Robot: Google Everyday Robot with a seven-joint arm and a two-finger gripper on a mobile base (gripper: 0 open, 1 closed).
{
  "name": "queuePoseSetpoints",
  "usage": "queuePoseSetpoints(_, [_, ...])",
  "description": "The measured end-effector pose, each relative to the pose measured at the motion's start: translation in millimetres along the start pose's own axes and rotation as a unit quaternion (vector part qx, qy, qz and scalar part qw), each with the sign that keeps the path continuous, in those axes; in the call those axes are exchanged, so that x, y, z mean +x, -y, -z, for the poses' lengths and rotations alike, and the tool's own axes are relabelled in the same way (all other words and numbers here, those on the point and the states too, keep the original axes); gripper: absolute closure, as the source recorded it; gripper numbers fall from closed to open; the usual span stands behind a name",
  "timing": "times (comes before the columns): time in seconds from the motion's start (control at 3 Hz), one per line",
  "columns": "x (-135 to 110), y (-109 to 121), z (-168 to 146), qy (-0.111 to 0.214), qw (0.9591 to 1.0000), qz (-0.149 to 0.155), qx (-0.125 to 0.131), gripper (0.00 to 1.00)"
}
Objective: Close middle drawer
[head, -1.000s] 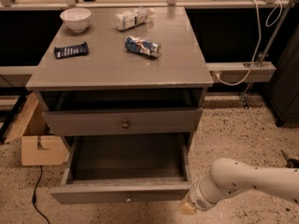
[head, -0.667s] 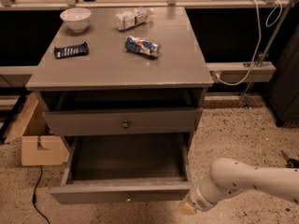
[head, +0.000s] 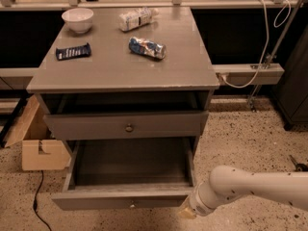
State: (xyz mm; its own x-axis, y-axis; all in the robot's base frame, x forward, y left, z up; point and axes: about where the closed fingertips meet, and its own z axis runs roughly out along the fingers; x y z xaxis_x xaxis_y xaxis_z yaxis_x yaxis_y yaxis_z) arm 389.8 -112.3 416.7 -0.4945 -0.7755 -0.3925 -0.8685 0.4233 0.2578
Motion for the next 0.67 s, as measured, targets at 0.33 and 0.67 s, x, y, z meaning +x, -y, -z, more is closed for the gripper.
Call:
queuePoseSetpoints(0.33, [-14.2, 20.2, -17.3, 0.026, 0.9984, 0.042, 0.029, 1.0])
queuePoseSetpoints(0.67, [-22.6, 30.3, -24.5, 0.046, 0.9961, 0.062, 0.042, 1.0])
